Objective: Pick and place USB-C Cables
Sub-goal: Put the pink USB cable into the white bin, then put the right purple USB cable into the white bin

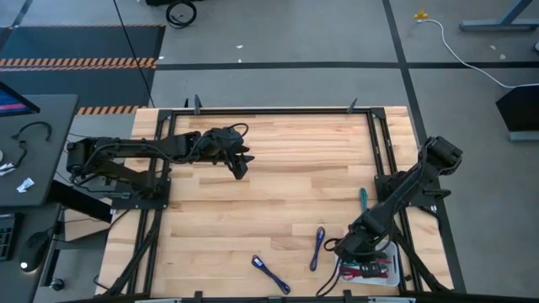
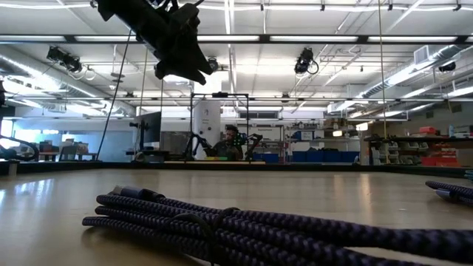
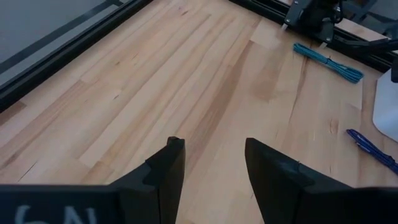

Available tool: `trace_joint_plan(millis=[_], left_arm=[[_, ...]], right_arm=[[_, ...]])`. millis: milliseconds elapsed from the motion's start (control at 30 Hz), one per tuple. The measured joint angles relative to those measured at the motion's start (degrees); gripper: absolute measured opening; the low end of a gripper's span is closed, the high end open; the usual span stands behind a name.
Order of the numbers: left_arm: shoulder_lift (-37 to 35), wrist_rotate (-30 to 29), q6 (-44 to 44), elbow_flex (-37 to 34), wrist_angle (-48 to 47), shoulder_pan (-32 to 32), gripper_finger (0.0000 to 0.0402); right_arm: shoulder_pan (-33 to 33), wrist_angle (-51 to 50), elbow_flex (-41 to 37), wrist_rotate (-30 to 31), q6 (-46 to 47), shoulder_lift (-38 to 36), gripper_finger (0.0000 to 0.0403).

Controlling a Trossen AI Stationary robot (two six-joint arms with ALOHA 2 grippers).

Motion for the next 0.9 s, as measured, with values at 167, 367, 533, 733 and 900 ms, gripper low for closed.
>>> trace_joint_plan(millis=[167, 367, 533, 733, 900], left_arm=[[0.00, 0.00, -0.07, 0.00, 0.00, -0.07, 0.0174], [0.00, 0.02, -0.07, 0.00, 0.01, -0.07, 0.0174], [0.00, 0.02, -0.07, 0.00, 0.01, -0.07, 0.0174], [0.00, 0.02, -0.07, 0.00, 0.02, -0.07, 0.0174], [0.00, 0.21, -0.04, 0.00, 0.02, -0.07, 0.0174]], right_arm=[[1.10, 0.17, 0.00, 2.00, -1.80, 0.43, 0.0039], [1.37, 0.17, 0.00, 2.51, -1.52, 0.43, 0.0092], [1.31, 0.13, 0.00, 1.38, 0.33, 0.23, 0.0141], [1.42, -1.00, 0.63, 3.60, 9.48, -6.20, 0.0146], [2.31, -3.47, 3.82, 15.48, 16.22, -15.43, 0.0128]])
